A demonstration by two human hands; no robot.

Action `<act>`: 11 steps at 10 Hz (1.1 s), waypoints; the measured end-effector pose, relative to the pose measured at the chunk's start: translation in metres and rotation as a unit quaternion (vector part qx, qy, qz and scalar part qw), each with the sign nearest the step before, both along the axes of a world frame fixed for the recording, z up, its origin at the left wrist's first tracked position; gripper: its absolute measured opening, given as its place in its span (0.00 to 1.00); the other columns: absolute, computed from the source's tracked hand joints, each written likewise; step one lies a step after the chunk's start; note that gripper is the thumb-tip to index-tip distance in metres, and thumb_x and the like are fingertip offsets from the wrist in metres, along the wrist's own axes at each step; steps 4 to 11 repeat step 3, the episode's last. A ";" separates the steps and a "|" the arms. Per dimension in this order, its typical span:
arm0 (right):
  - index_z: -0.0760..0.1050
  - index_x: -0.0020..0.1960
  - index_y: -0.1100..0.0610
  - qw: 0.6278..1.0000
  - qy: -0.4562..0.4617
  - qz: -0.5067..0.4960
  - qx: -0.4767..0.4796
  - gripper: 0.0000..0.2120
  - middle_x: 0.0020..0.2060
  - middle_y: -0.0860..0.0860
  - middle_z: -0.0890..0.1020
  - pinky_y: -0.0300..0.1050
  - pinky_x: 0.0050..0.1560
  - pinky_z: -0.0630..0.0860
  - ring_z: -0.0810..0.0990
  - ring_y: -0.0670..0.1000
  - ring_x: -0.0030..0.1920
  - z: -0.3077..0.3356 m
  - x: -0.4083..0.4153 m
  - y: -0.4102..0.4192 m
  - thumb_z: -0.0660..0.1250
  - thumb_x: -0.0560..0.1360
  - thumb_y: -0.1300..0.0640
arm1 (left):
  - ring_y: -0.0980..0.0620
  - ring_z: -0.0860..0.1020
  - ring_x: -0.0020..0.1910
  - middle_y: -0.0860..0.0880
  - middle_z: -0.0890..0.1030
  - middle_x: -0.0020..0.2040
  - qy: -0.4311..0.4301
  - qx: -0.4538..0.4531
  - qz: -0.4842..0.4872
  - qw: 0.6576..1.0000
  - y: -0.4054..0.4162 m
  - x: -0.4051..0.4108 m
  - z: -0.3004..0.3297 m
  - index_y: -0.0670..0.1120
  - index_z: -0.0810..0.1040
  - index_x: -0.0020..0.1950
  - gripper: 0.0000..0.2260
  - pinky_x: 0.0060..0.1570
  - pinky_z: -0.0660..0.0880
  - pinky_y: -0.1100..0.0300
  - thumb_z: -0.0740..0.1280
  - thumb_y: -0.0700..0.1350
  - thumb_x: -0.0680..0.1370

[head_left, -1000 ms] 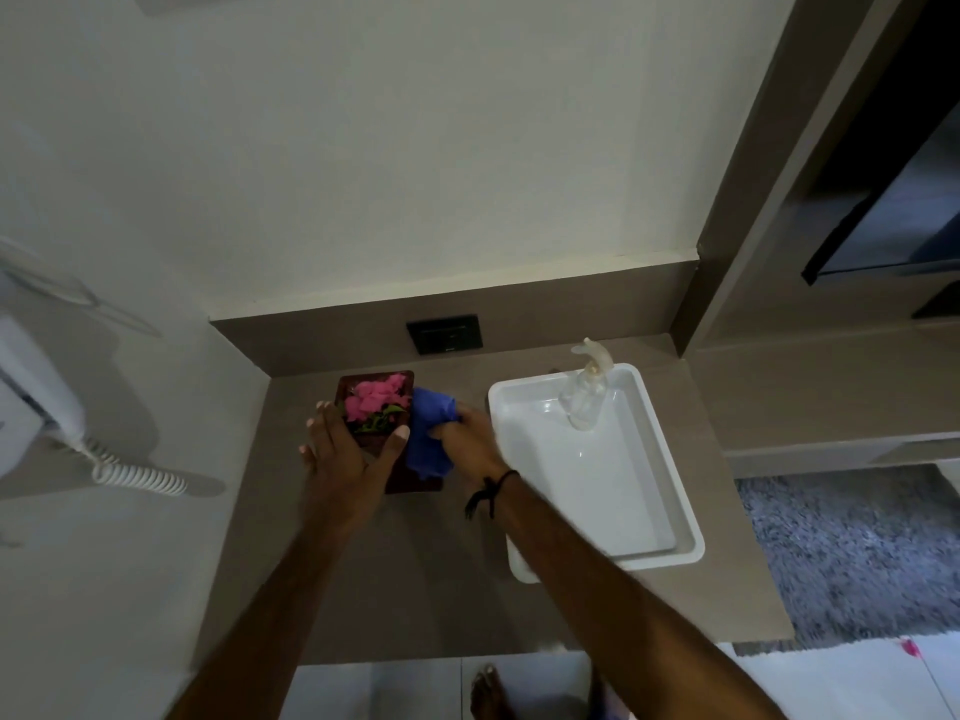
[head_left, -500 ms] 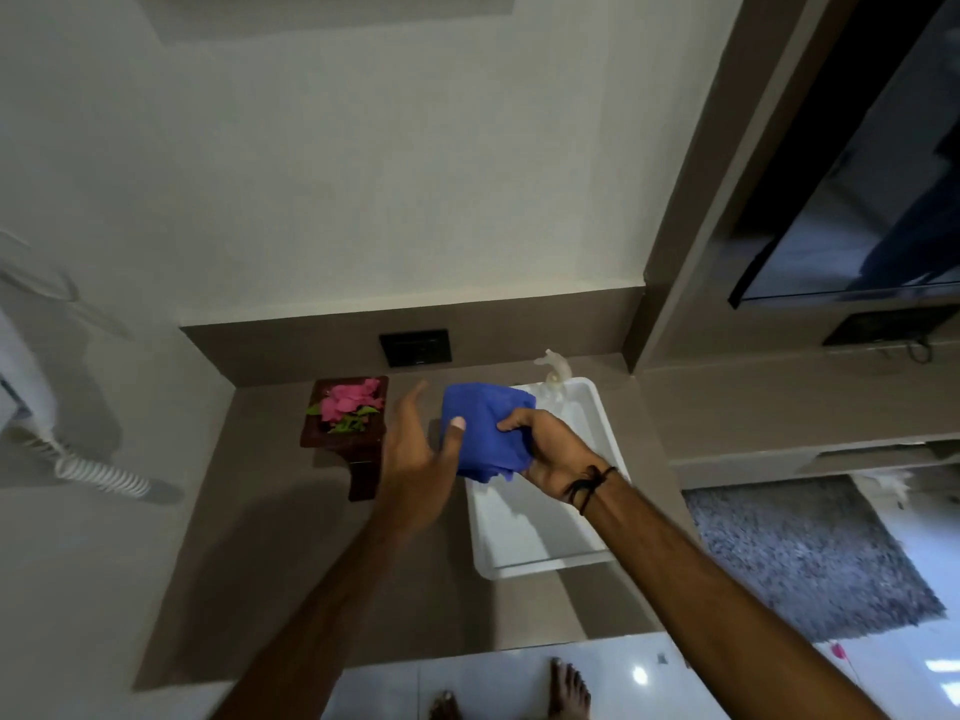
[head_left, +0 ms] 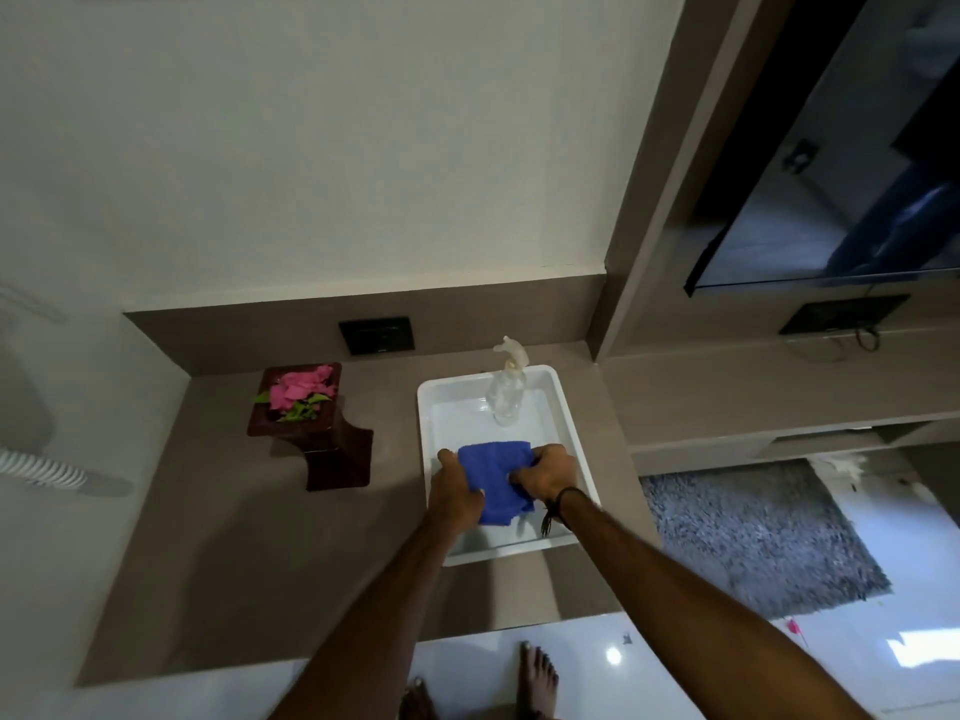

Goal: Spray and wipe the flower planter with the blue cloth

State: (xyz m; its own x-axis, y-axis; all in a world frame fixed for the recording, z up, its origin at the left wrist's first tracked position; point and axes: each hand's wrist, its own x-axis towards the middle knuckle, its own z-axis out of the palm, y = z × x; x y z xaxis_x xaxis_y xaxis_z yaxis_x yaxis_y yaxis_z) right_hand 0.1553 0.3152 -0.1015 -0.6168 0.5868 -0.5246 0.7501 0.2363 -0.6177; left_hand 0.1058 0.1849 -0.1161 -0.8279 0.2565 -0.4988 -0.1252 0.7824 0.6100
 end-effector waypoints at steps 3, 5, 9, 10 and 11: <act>0.82 0.53 0.62 0.995 -0.028 0.055 0.075 0.16 0.49 0.58 0.86 0.48 0.53 0.82 0.84 0.57 0.50 -0.003 0.008 0.013 0.76 0.69 0.54 | 0.43 0.72 0.69 0.40 0.70 0.71 0.053 -0.084 -0.169 0.981 -0.008 0.000 -0.001 0.40 0.64 0.73 0.24 0.66 0.69 0.55 0.65 0.42 0.79; 0.82 0.53 0.62 0.995 -0.028 0.055 0.075 0.16 0.49 0.58 0.86 0.48 0.53 0.82 0.84 0.57 0.50 -0.003 0.008 0.013 0.76 0.69 0.54 | 0.43 0.72 0.69 0.40 0.70 0.71 0.053 -0.084 -0.169 0.981 -0.008 0.000 -0.001 0.40 0.64 0.73 0.24 0.66 0.69 0.55 0.65 0.42 0.79; 0.82 0.53 0.62 0.995 -0.028 0.055 0.075 0.16 0.49 0.58 0.86 0.48 0.53 0.82 0.84 0.57 0.50 -0.003 0.008 0.013 0.76 0.69 0.54 | 0.43 0.72 0.69 0.40 0.70 0.71 0.053 -0.084 -0.169 0.981 -0.008 0.000 -0.001 0.40 0.64 0.73 0.24 0.66 0.69 0.55 0.65 0.42 0.79; 0.82 0.53 0.62 0.995 -0.028 0.055 0.075 0.16 0.49 0.58 0.86 0.48 0.53 0.82 0.84 0.57 0.50 -0.003 0.008 0.013 0.76 0.69 0.54 | 0.43 0.72 0.69 0.40 0.70 0.71 0.053 -0.084 -0.169 0.981 -0.008 0.000 -0.001 0.40 0.64 0.73 0.24 0.66 0.69 0.55 0.65 0.42 0.79; 0.82 0.53 0.62 0.995 -0.028 0.055 0.075 0.16 0.49 0.58 0.86 0.48 0.53 0.82 0.84 0.57 0.50 -0.003 0.008 0.013 0.76 0.69 0.54 | 0.43 0.72 0.69 0.40 0.70 0.71 0.053 -0.084 -0.169 0.981 -0.008 0.000 -0.001 0.40 0.64 0.73 0.24 0.66 0.69 0.55 0.65 0.42 0.79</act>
